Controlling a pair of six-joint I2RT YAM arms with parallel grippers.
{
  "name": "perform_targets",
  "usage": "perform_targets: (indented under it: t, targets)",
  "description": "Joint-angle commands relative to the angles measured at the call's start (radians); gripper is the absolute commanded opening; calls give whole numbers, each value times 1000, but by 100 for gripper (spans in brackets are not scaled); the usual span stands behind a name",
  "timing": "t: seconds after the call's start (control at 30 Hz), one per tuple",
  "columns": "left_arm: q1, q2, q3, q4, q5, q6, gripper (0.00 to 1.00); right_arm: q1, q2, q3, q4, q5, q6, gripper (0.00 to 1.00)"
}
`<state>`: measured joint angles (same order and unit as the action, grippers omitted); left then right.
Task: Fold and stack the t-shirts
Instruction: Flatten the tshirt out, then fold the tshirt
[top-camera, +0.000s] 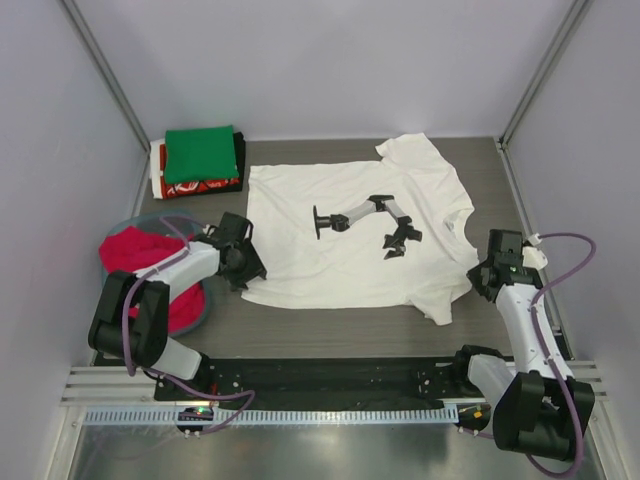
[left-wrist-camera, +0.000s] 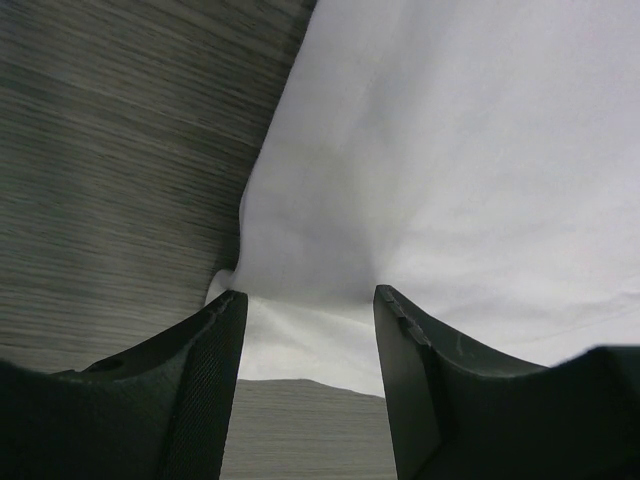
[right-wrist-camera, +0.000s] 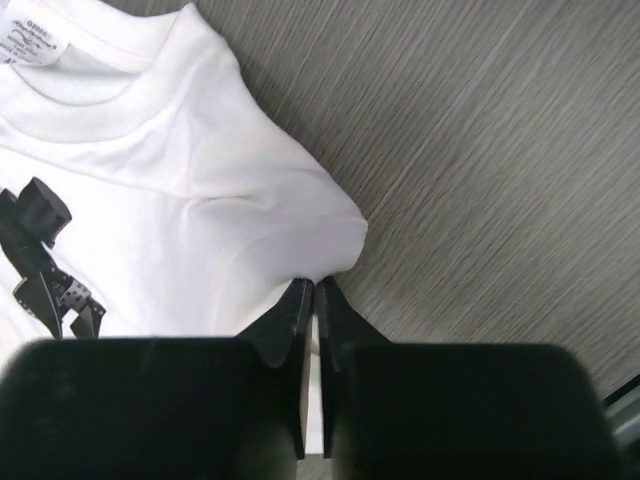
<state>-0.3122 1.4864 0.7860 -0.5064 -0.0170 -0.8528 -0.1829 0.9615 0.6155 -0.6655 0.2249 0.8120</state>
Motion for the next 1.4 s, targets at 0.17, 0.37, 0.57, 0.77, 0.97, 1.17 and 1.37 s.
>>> perform_targets:
  t: [0.17, 0.37, 0.57, 0.77, 0.97, 1.17, 1.37]
  targets:
    - [13, 25, -56, 0, -34, 41, 56, -7, 72, 75, -32, 1, -42, 77]
    - [4, -32, -42, -24, -32, 35, 58, 48, -28, -37, -39, -177, 15, 72]
    - [-10, -74, -25, -44, -31, 18, 58, 178, -124, -137, -82, -196, 131, 61]
    - [-22, -129, -40, -64, -28, -3, 60, 301, -168, -187, -109, -173, 207, 58]
    - [-21, -227, -85, -98, -43, -26, 70, 338, -199, -180, -123, -167, 220, 54]
    - [-22, -331, -140, -127, -61, -77, 70, 362, -143, -209, -82, -159, 211, 14]
    - [-24, -388, -206, -168, -124, -164, 68, 362, -170, -177, -85, -138, 182, 1]
